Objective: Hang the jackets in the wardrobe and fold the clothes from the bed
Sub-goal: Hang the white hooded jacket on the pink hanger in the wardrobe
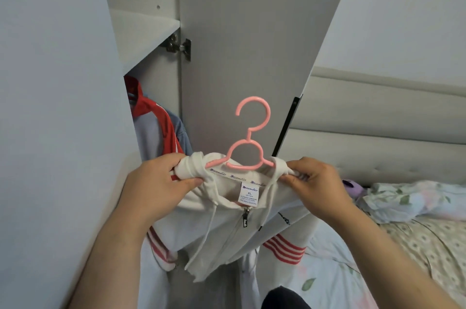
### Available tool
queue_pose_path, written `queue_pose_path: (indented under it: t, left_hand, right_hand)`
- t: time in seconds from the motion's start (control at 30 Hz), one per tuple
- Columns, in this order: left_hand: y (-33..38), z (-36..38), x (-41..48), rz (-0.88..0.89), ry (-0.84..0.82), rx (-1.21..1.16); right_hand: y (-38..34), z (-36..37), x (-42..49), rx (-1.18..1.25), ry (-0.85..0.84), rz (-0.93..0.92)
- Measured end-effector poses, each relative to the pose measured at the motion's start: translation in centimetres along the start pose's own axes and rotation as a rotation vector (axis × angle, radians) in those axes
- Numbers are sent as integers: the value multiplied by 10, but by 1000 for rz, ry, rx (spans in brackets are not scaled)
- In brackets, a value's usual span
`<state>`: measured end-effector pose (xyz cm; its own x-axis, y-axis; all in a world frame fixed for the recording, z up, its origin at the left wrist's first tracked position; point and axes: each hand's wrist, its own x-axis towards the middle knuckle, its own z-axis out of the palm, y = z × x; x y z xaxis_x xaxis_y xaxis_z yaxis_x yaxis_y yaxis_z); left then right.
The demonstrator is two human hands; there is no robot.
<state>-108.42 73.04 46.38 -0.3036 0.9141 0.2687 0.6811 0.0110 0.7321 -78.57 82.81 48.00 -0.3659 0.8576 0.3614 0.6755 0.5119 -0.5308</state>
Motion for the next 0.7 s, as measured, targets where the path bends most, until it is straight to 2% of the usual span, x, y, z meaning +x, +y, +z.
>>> queue_pose_path:
  t: [0.3, 0.5, 0.6, 0.7]
  left_hand:
    - [-12, 12, 1, -50, 20, -51]
    - [-17, 25, -1, -89, 111, 63]
    - [-17, 40, 10, -26, 249, 134]
    - [-23, 52, 21, -30, 256, 150]
  right_hand:
    - [-4, -9, 16, -19, -49, -55]
    - [4, -2, 35, -80, -315, -71]
    - [16, 4, 49, 42, -430, -20]
    - [29, 13, 65, 132, -499, 26]
